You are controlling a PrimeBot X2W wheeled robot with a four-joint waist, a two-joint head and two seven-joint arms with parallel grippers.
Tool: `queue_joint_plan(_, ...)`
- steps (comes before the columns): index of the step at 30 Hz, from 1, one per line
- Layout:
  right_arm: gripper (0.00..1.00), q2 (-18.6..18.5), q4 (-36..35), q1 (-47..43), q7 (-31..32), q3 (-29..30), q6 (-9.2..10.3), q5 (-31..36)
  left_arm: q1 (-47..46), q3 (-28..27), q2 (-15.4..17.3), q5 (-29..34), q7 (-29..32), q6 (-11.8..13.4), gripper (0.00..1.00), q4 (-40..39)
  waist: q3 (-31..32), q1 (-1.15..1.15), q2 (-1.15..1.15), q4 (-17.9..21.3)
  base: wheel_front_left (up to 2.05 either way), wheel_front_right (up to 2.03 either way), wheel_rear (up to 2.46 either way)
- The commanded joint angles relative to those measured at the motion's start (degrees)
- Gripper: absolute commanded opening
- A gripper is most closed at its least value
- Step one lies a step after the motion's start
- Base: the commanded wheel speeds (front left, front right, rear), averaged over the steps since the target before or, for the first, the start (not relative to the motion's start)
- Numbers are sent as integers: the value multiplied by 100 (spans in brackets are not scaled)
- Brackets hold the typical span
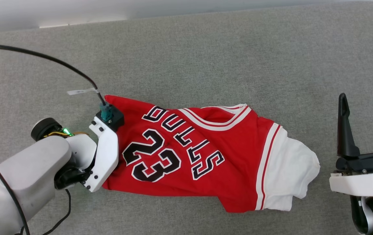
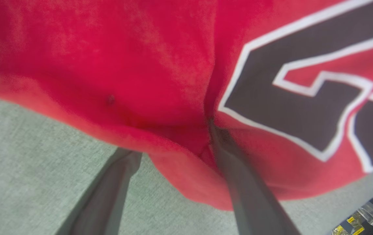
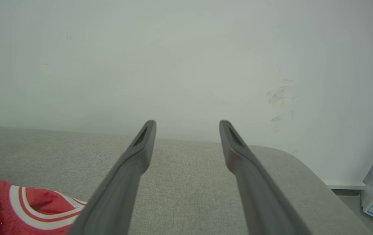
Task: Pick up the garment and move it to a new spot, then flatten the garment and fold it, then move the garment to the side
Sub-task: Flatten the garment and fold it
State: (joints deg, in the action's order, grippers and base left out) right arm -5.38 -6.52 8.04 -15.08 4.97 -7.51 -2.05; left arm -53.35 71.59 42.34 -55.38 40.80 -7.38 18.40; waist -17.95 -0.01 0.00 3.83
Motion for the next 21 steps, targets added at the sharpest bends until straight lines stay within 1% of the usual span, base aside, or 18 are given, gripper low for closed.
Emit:
queue_joint_plan(1, 100, 11, 16, 9, -13, 6, 5, -23, 517, 259, -142, -62, -26, -2, 0, 134, 25, 1, 0, -10, 0, 0, 0)
queue_joint_plan(3, 100, 19, 37, -45, -12, 33, 4, -10, 438, 155, -85, -91, -326, -2, 0, 51, 92, 1, 0, -23, 0, 0, 0)
queue_joint_plan(8, 100, 23, 47, -175, -13, 123, 4, 17, 340, -146, 215, -61, -1047, 28, 0, -419, 373, 1, 0, -126, 0, 0, 0)
queue_joint_plan(9, 100, 20, 63, -304, -13, 188, 5, 29, 571, -234, 412, -98, -1347, 199, 0, -944, 560, 1, 0, -229, 0, 0, 0)
queue_joint_plan(11, 100, 30, 58, -385, -13, 239, 4, 20, 840, -242, 541, -242, -1443, 343, 0, -1315, 671, 1, 0, -320, 0, 0, 0)
queue_joint_plan(14, 100, 36, 71, -497, -12, 232, 5, 18, 1208, -154, 789, -181, -1474, 616, 0, -1789, 788, 1, 0, -411, 0, 0, 0)
queue_joint_plan(18, 100, 42, 91, -580, -13, 240, 5, 22, 1856, -32, 861, -310, -1546, 945, 0, -2325, 877, 1, 0, -506, 0, 0, 0)
queue_joint_plan(21, 100, 31, 101, -600, -13, 234, 5, 10, 2267, 21, 803, -434, -1597, 1102, 0, -2506, 886, 1, 0, -552, 0, 0, 0)
